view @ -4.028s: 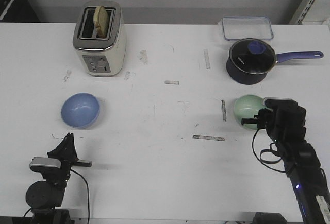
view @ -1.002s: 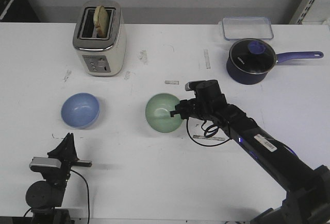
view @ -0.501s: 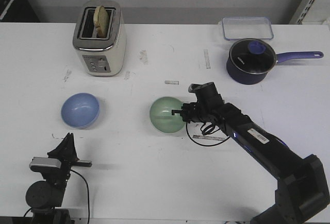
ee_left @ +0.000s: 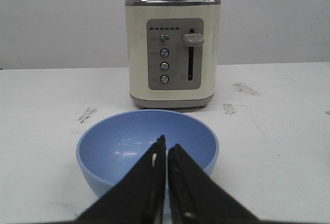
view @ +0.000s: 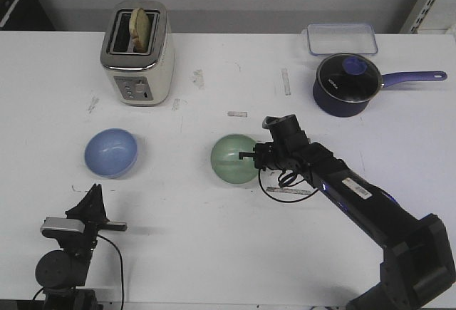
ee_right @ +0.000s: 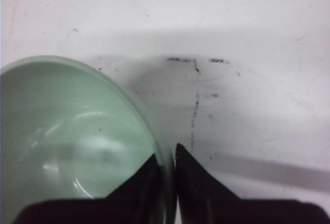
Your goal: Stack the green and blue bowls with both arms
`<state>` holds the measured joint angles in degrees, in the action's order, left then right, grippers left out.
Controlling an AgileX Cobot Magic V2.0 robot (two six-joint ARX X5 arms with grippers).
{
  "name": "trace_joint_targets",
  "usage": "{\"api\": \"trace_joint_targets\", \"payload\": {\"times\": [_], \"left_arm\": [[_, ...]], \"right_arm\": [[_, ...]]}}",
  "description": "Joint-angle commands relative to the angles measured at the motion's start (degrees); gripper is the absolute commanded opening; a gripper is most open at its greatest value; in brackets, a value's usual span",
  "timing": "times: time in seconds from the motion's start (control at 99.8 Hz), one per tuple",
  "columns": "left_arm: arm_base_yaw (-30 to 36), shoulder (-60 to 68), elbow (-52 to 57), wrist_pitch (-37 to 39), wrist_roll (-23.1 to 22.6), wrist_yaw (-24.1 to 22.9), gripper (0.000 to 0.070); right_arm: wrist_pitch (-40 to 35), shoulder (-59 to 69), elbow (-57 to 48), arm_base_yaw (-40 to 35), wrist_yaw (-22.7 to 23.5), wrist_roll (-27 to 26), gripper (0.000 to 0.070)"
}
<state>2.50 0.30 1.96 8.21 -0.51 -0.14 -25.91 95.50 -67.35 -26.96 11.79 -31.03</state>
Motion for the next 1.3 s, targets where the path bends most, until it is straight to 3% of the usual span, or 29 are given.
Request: {"api": "trace_joint_targets", "payload": {"times": [0.0, 0.13, 0.351, 0.531, 0.882, 0.962, 1.142, 1.293], "left_arm": [[0.0, -0.11, -1.25, 0.87, -0.09, -0.07, 0.0001], [0.0, -0.11, -1.25, 0.87, -0.09, -0.07, 0.0001], [0.0, -0.11, -1.25, 0.87, -0.09, -0.07, 0.0002], [0.0, -0.11, -1.25, 0.87, -0.09, -0.07, 0.0001], [0.0, -0.11, -1.25, 0.87, -0.09, -0.07, 0.0001], [0.0, -0.11, -1.25, 0.87, -0.09, -0.07, 0.0001], [0.0, -0.11, -1.25, 0.87, -0.09, -0.07, 0.0001], [0.0, -0.11, -1.25, 0.87, -0.09, -0.07, 0.0001]], "right_arm": [[0.55, 1.44, -0.9, -0.35, -0.42, -0.74, 0.0097], [0.52, 1.4, -0.9, -0.35, -1.38, -0.7, 0.0282], [0.79, -0.35, -0.9, -0.42, -3.72, -0.57, 0.0303], [1.29, -3.87, -0.9, -0.28, -7.5, 0.9, 0.0422], [4.5, -11.82, -0.87, 0.85, -13.86, 22.53, 0.0419], [4.9, -13.14, -0.87, 2.05, -13.88, 27.96, 0.0387], [5.9, -16.46, -0.15, 5.49, -13.73, 33.64, 0.0091], [10.99, -20.9, 4.22, 8.83, -13.25, 33.83, 0.0046]]}}
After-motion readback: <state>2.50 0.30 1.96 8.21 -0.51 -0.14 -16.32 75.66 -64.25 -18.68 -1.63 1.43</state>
